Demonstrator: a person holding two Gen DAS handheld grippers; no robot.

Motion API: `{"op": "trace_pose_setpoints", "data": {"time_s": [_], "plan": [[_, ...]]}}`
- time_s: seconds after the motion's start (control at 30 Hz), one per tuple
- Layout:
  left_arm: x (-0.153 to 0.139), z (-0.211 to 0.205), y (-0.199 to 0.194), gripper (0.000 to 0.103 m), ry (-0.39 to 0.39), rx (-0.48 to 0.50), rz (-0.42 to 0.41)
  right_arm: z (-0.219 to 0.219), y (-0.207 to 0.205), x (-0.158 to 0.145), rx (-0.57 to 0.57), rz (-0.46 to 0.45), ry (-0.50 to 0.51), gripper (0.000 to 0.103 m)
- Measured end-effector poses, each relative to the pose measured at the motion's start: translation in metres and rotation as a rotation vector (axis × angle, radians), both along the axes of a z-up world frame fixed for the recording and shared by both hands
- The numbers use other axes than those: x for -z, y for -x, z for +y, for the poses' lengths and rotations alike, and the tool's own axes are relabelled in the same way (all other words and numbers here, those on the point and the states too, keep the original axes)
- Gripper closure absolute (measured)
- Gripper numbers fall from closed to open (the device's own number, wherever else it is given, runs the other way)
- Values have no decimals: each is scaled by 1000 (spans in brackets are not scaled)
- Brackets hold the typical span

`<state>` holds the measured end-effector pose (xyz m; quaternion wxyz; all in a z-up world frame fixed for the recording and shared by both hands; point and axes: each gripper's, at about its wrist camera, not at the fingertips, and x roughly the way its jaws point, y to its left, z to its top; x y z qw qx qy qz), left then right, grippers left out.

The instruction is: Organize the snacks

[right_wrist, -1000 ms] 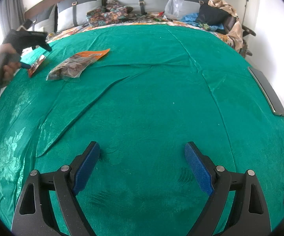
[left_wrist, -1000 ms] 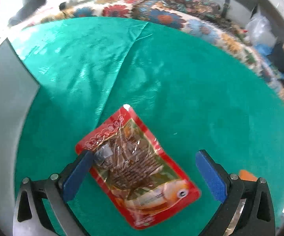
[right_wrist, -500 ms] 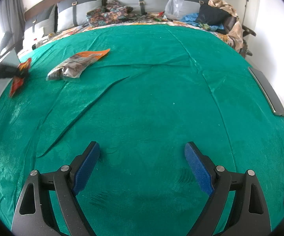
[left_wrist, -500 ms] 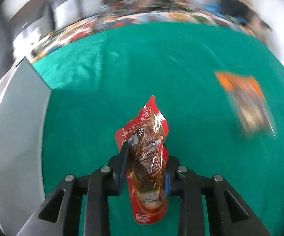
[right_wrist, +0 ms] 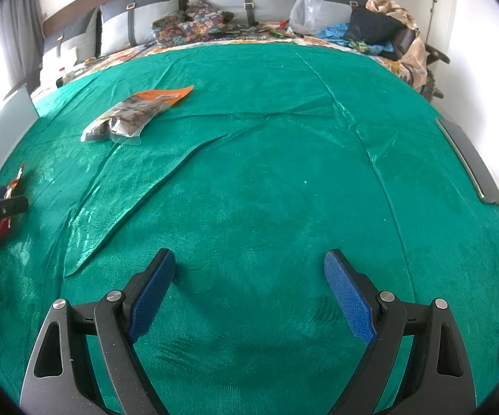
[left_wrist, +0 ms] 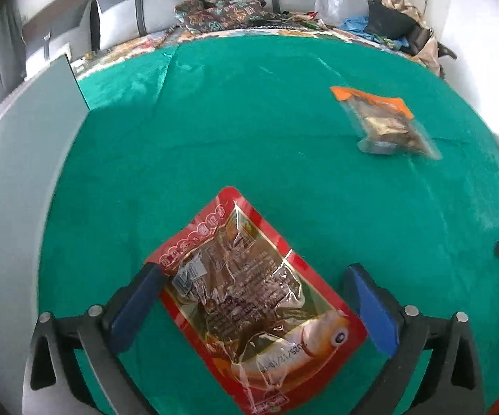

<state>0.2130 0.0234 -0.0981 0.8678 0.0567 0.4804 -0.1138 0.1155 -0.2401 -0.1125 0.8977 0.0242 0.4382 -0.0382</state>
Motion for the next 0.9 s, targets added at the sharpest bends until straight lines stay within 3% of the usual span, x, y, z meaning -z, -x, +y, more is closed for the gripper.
{"op": "trace_pose_setpoints", "data": {"time_s": [0.3,0.73,0.9], "plan": [[3,3,17,0,10,-19,-49,1,1,0,0,0,0,12],[-4,4,13,0,-8,-28,-25,1,1,0,0,0,0,12],[-31,31,13,0,164,-55,-46,0,0,0,0,0,0,12]]}}
